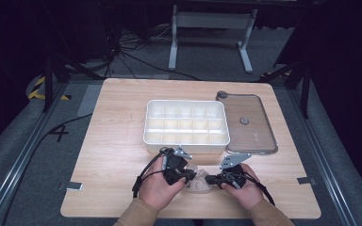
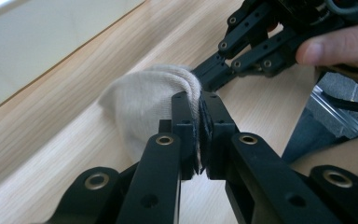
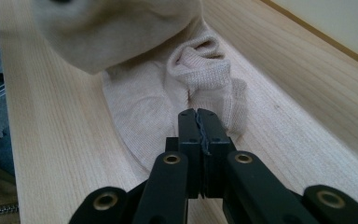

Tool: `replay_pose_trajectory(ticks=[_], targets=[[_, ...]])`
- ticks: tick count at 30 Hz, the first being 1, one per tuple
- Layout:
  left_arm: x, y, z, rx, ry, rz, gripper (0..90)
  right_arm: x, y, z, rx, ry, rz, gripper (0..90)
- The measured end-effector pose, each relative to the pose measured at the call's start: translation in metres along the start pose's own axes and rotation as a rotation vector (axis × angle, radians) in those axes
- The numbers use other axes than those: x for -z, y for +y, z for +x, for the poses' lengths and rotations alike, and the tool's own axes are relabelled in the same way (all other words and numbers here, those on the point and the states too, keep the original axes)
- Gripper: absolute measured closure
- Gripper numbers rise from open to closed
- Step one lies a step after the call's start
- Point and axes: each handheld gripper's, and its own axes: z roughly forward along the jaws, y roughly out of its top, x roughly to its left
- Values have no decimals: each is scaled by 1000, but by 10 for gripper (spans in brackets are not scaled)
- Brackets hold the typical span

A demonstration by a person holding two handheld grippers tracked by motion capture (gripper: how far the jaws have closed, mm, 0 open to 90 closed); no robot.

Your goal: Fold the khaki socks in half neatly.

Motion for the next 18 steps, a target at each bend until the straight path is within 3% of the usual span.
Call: replay_pose_trajectory(ticks=[6, 11, 15, 18], targets=[[-19, 4, -3, -15, -14, 3, 857, 0, -1, -1, 2, 2, -9, 898], [-29, 6, 1, 14, -58, -16, 857, 0, -2, -1, -6, 6, -12, 898], [-39, 6, -1, 3, -50, 23, 856, 0, -2, -2, -10, 9, -17, 896], [-44, 5, 0, -13, -36, 21, 806, 4, 0, -2, 1, 6, -3, 874]])
